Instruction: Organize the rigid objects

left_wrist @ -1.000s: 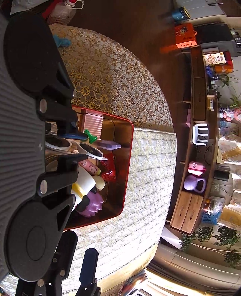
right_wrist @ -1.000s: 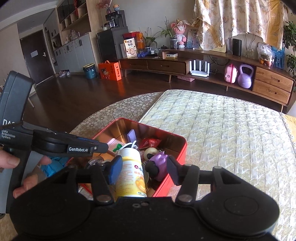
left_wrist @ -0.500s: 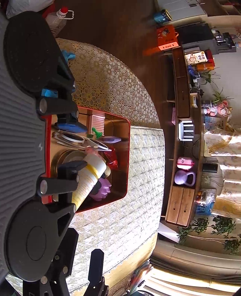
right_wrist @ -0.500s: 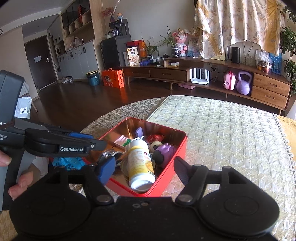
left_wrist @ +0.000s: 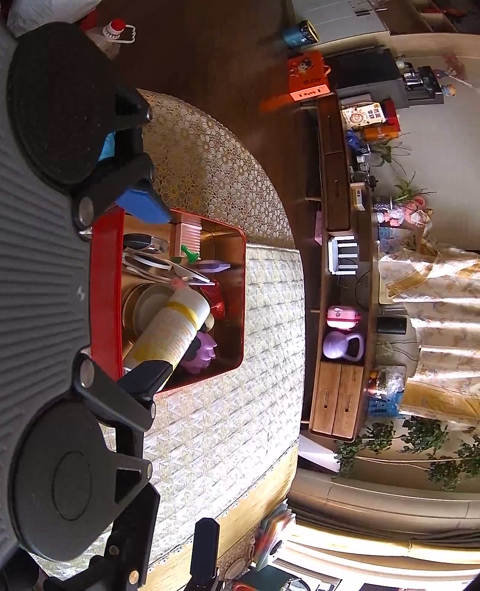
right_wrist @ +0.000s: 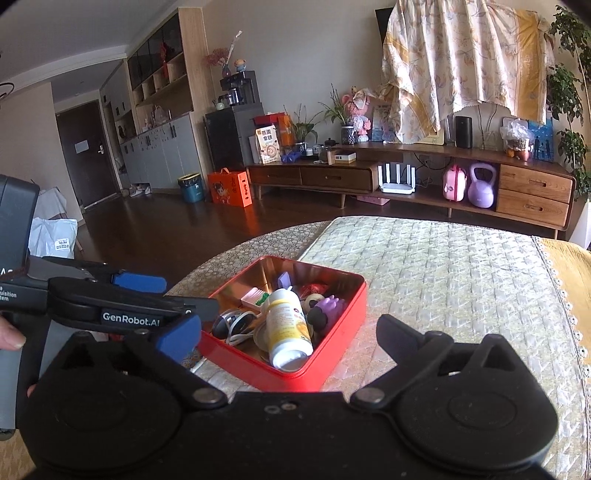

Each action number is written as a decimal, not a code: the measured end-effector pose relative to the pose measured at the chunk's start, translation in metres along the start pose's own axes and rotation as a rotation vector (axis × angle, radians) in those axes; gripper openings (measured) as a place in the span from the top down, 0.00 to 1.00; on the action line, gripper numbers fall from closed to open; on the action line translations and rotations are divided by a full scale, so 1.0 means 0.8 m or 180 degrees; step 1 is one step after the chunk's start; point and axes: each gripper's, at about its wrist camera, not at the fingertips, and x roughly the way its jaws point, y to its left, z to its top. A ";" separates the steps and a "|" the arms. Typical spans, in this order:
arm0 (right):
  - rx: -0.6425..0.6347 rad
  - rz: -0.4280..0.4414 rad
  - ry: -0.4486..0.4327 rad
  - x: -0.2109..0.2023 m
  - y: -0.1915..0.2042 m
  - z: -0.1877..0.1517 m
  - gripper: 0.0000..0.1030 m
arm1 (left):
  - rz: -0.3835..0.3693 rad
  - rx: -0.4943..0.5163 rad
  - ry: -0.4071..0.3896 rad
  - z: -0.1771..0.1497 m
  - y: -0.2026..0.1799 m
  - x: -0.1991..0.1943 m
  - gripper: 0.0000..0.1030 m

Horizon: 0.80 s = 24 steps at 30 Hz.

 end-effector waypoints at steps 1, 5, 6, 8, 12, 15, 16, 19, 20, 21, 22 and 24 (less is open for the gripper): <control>-0.0005 -0.0011 -0.0008 -0.003 0.001 -0.001 0.00 | 0.0003 -0.0002 -0.0006 -0.001 -0.001 -0.003 0.19; -0.0034 -0.0037 -0.0039 -0.015 0.004 -0.007 0.00 | -0.0036 0.0001 -0.0073 -0.007 -0.008 -0.015 0.13; -0.0052 -0.0045 -0.0049 -0.018 0.005 -0.009 0.00 | -0.0035 -0.0003 -0.0082 -0.008 -0.009 -0.017 0.08; -0.0070 -0.0046 -0.0075 -0.023 0.007 -0.011 0.00 | -0.0027 -0.0022 -0.0110 -0.009 -0.011 -0.021 0.01; -0.0001 -0.0039 -0.0113 -0.032 0.007 -0.013 0.00 | -0.0031 -0.0091 -0.0114 -0.013 -0.013 -0.025 0.01; 0.0037 -0.0047 -0.0110 -0.036 0.006 -0.017 0.00 | -0.0048 -0.0092 -0.0121 -0.015 -0.015 -0.027 0.01; 0.0054 -0.0049 -0.0104 -0.036 0.006 -0.018 0.00 | -0.0065 -0.0078 -0.0122 -0.017 -0.015 -0.028 0.01; 0.0083 -0.0073 -0.0091 -0.038 0.006 -0.023 0.00 | -0.0024 -0.0059 -0.0176 -0.021 -0.020 -0.033 0.01; 0.0092 -0.0080 -0.0089 -0.038 0.006 -0.024 0.00 | -0.0018 -0.0053 -0.0191 -0.021 -0.021 -0.034 0.01; 0.0105 -0.0080 -0.0086 -0.039 0.005 -0.025 0.00 | -0.0013 -0.0046 -0.0208 -0.022 -0.023 -0.035 0.01; 0.0123 -0.0084 -0.0078 -0.039 0.005 -0.027 0.00 | -0.0014 -0.0040 -0.0221 -0.023 -0.024 -0.037 0.01; 0.0150 -0.0100 -0.0081 -0.040 0.004 -0.029 0.00 | -0.0032 -0.0043 -0.0233 -0.024 -0.026 -0.039 0.01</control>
